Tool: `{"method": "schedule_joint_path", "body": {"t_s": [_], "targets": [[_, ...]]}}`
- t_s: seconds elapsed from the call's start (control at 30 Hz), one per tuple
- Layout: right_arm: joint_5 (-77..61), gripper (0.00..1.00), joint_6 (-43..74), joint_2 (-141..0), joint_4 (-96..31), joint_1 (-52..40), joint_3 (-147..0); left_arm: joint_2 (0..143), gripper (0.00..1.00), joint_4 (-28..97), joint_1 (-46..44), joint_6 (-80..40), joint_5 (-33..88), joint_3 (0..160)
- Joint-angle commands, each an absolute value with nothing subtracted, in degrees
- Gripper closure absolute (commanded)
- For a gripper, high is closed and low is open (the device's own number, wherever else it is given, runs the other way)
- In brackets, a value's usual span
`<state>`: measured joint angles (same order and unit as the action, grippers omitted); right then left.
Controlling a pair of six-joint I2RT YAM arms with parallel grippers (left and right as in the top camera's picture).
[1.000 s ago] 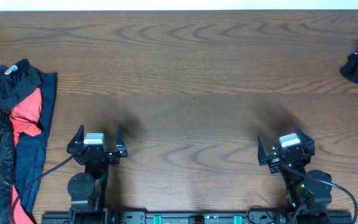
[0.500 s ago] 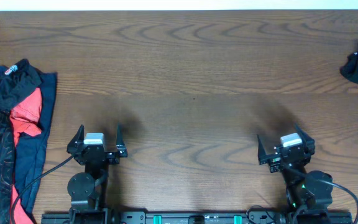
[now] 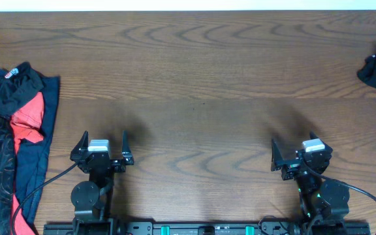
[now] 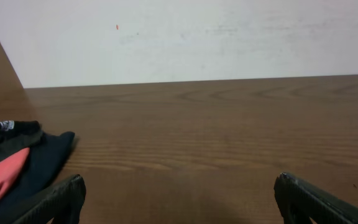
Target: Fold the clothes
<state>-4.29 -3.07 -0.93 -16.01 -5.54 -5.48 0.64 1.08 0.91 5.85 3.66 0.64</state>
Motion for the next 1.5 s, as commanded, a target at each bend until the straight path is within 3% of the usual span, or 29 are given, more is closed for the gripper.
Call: {"method": "schedule_joint_path", "body": {"t_s": [0.0, 1.47], "targets": [[-3.62, 0.01, -1.83, -0.32, -16.08, -6.72, -5.02, 0.67, 0.02, 3.75, 0.82, 6.2, 3.88, 0.23], [-3.64, 0.01, -1.76, -0.49, -16.12, -6.72, -5.02, 0.64, 0.02, 3.73, -0.19, 6.2, 3.64, 0.23]]}}
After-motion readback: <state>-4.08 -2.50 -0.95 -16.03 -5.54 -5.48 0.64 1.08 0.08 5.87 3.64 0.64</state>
